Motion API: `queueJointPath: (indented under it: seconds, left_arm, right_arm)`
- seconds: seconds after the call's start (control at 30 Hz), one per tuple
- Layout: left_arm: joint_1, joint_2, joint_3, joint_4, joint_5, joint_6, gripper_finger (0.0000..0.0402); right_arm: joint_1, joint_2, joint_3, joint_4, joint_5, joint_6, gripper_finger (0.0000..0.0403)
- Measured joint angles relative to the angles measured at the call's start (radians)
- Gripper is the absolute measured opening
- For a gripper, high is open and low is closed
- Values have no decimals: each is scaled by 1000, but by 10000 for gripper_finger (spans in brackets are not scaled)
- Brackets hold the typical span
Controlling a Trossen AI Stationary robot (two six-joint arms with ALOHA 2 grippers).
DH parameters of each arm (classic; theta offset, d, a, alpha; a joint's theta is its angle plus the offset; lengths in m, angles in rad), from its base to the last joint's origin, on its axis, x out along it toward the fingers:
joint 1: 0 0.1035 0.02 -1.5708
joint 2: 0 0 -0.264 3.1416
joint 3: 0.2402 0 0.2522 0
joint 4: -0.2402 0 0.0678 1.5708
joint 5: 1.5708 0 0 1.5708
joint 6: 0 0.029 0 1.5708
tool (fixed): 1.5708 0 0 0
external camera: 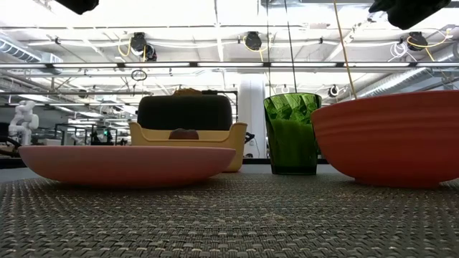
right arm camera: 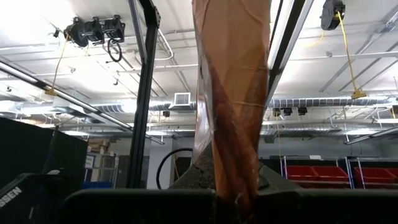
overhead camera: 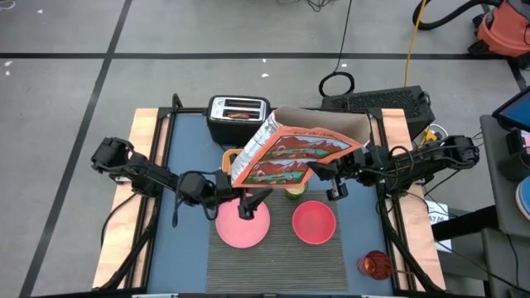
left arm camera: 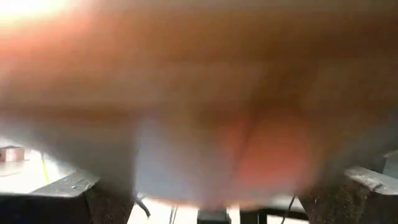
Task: Arrange a breakfast setting
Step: Pour the cereal from the orange cereal box into the pink bowl
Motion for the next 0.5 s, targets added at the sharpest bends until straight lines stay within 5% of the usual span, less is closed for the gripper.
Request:
queueJointPath:
  seconds: [0.5]
  left_arm:
    - [6,0,31,-3,1,-66,374]
  right_arm:
    - [0,0,0,-6,0,-22,0]
